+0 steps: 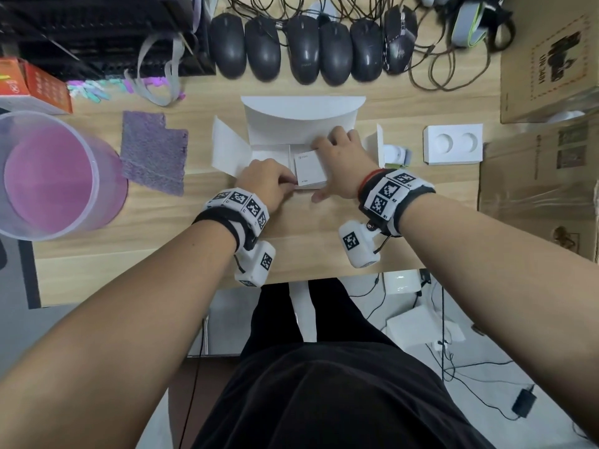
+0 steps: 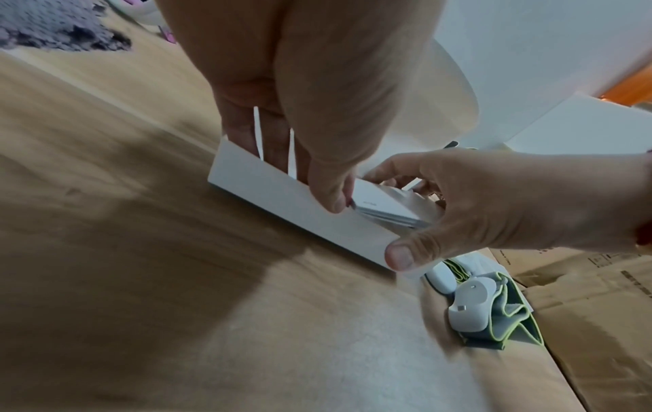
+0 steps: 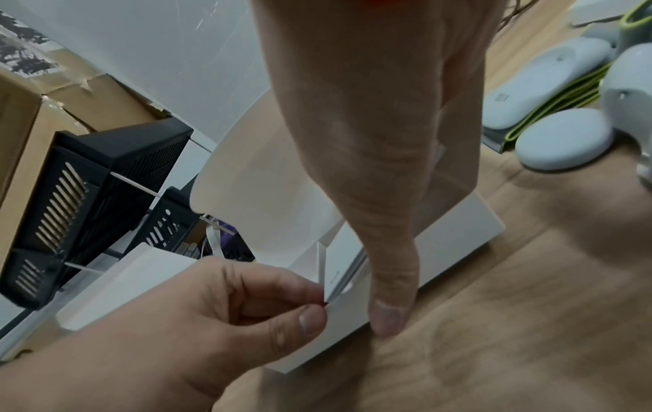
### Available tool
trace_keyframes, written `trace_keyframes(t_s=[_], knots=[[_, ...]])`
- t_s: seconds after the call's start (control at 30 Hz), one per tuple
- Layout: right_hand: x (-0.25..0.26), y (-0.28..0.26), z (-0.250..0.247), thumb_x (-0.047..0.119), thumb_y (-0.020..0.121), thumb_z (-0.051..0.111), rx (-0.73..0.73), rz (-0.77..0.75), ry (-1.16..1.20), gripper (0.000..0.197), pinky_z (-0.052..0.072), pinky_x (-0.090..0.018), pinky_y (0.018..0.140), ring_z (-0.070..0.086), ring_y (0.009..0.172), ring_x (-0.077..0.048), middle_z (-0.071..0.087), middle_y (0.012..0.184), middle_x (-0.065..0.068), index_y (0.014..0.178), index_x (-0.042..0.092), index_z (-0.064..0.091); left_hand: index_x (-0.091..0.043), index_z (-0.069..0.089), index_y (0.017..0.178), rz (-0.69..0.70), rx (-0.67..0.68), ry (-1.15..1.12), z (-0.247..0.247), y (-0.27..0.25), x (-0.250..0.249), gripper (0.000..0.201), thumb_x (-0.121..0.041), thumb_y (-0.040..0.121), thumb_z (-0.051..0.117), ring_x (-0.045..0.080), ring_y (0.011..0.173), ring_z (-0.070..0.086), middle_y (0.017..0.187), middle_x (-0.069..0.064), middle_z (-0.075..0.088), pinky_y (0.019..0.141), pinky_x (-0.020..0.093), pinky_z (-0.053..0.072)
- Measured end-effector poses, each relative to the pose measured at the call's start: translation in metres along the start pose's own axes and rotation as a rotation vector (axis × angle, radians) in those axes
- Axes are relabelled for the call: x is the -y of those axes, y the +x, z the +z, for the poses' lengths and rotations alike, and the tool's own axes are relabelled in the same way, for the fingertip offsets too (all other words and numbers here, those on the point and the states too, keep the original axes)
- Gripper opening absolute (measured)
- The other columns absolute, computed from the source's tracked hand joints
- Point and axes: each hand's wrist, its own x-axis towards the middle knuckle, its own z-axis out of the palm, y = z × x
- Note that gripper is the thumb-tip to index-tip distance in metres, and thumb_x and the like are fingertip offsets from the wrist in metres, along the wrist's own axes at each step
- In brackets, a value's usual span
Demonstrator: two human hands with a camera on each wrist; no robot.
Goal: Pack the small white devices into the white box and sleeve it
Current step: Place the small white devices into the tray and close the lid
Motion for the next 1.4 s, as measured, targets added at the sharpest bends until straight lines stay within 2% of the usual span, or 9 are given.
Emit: trace_keyframes(t_s=[0.27, 0.47, 0.6, 0.8, 0.93, 1.1, 1.17, 1.3, 1.4], knots=[[-0.012, -0.005, 0.003, 0.038, 0.06, 0.091, -0.132, 0.02, 0.219, 0.072, 0.038, -0.036, 0.099, 0.041, 0.111, -0.033, 0.045, 0.121, -0.014, 0.118, 0.01, 0.057, -0.028, 0.08, 0.096, -0.01, -0.016, -0.009, 0.007, 0.005, 0.006, 0.01, -0.025, 0.088, 0.075, 0.02, 0.096, 0.068, 0.096, -0.003, 0.077, 0.09, 0.034, 0.054], [-0.015, -0.004, 0.007, 0.042, 0.065, 0.088, -0.178, -0.022, 0.214, 0.051, 0.037, -0.034, 0.102, 0.04, 0.113, -0.033, 0.047, 0.121, -0.012, 0.104, 0.014, 0.069, -0.031, 0.08, 0.093, -0.012, -0.013, -0.028, 0.009, 0.008, 0.008, 0.009, -0.026, 0.087, 0.075, 0.017, 0.093, 0.069, 0.093, -0.007, 0.077, 0.089, 0.036, 0.056], [-0.018, -0.007, 0.006, 0.006, 0.077, 0.071, -0.3, 0.035, 0.152, 0.02, 0.044, -0.037, 0.092, 0.047, 0.108, -0.035, 0.05, 0.116, -0.016, 0.097, 0.008, 0.068, -0.031, 0.08, 0.094, -0.019, -0.013, -0.022, 0.012, 0.009, 0.008, 0.009, -0.026, 0.088, 0.075, 0.018, 0.093, 0.07, 0.094, -0.006, 0.078, 0.088, 0.035, 0.056], [-0.015, -0.004, 0.01, -0.008, 0.084, 0.056, -0.194, 0.026, 0.114, 0.023, 0.043, -0.032, 0.08, 0.055, 0.102, -0.036, 0.054, 0.117, -0.02, 0.1, -0.001, 0.071, -0.028, 0.081, 0.095, -0.021, -0.01, -0.053, 0.016, 0.009, 0.008, 0.01, -0.024, 0.088, 0.075, 0.017, 0.092, 0.07, 0.094, -0.003, 0.078, 0.089, 0.028, 0.054], [-0.016, 0.0, 0.016, -0.005, 0.085, 0.052, -0.091, -0.024, -0.088, 0.029, 0.045, -0.037, 0.089, 0.048, 0.111, -0.034, 0.061, 0.116, -0.012, 0.098, 0.007, 0.075, -0.026, 0.081, 0.096, -0.022, -0.007, -0.082, 0.018, 0.009, 0.008, 0.01, -0.022, 0.089, 0.074, 0.011, 0.082, 0.066, 0.09, -0.003, 0.079, 0.087, 0.023, 0.051], [-0.02, -0.004, 0.01, 0.003, 0.078, 0.053, -0.085, -0.085, -0.062, 0.022, 0.034, -0.033, 0.072, 0.053, 0.102, -0.035, 0.062, 0.089, -0.007, 0.071, 0.019, 0.067, -0.028, 0.079, 0.099, -0.008, 0.022, -0.048, 0.018, 0.011, 0.009, 0.013, -0.022, 0.089, 0.074, 0.017, 0.091, 0.069, 0.091, -0.003, 0.077, 0.088, 0.026, 0.052], [-0.025, -0.002, 0.005, 0.006, 0.08, 0.05, -0.104, -0.072, 0.07, 0.022, 0.04, -0.032, 0.071, 0.057, 0.099, -0.036, 0.062, 0.082, -0.008, 0.07, 0.019, 0.065, -0.035, 0.07, 0.119, 0.017, 0.049, -0.005, 0.017, 0.013, 0.01, 0.034, -0.021, 0.088, 0.073, 0.019, 0.093, 0.069, 0.094, -0.004, 0.076, 0.09, 0.03, 0.052], [-0.038, -0.004, -0.019, 0.016, 0.091, 0.054, -0.137, 0.011, 0.29, 0.034, 0.047, -0.029, 0.083, 0.064, 0.093, -0.02, 0.071, 0.103, -0.001, 0.124, 0.019, 0.064, -0.054, 0.014, 0.141, 0.045, 0.076, 0.084, 0.014, 0.012, 0.005, 0.089, -0.028, 0.084, 0.077, 0.028, 0.088, 0.066, 0.103, -0.001, 0.067, 0.084, 0.041, 0.054], [-0.057, -0.01, -0.037, 0.017, 0.092, 0.058, -0.178, 0.046, 0.48, 0.043, 0.051, -0.029, 0.073, 0.064, 0.072, -0.017, 0.069, 0.091, 0.002, 0.133, 0.024, 0.053, -0.046, -0.02, 0.151, 0.025, 0.057, 0.085, 0.011, 0.014, 0.0, 0.114, -0.048, 0.085, 0.073, 0.035, 0.093, 0.065, 0.119, 0.011, 0.061, 0.087, 0.046, 0.054]])
